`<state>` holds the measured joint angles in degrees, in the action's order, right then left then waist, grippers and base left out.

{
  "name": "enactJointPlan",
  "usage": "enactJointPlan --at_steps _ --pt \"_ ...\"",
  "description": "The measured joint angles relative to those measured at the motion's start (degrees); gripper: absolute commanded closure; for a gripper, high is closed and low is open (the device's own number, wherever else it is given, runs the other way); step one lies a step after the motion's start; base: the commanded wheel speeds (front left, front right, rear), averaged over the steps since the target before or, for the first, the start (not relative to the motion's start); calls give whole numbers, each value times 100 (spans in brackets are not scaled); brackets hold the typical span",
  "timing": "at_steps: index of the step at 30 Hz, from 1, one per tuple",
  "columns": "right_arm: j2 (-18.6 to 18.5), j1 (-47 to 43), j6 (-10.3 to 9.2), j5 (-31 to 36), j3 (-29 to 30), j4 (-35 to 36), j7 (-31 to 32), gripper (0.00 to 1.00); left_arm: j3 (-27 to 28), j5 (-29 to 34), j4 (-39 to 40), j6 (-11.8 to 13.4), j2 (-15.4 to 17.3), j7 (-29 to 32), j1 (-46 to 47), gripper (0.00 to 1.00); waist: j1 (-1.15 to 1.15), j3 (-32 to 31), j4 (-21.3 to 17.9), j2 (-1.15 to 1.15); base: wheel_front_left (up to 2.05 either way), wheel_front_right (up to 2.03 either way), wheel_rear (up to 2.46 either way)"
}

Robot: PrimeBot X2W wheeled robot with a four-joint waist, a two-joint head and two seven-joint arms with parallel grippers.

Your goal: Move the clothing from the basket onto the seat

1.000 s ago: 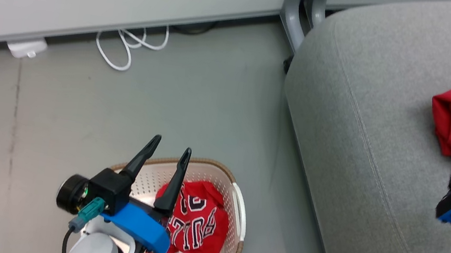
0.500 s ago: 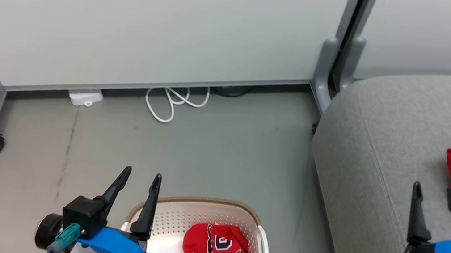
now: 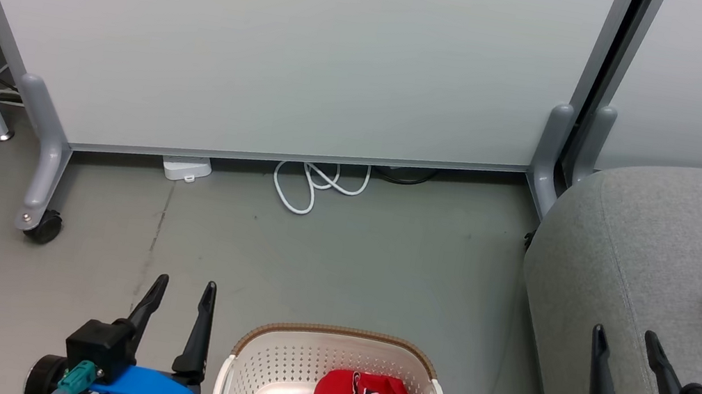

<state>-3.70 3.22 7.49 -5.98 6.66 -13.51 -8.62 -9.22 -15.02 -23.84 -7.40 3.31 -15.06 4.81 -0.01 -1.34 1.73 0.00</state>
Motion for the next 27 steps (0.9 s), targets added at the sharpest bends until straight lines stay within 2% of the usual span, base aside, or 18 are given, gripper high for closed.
enactJointPlan --at_steps 12,27 --pt "65 -151 0 -12 -73 223 148 0 221 78 -1 0 12 0 -70 0 1 -33 20 0 0 0 0" --pt "73 -199 0 -125 -142 247 157 0 158 90 -22 0 1 0 -92 0 1 -5 18 0 0 0 0"
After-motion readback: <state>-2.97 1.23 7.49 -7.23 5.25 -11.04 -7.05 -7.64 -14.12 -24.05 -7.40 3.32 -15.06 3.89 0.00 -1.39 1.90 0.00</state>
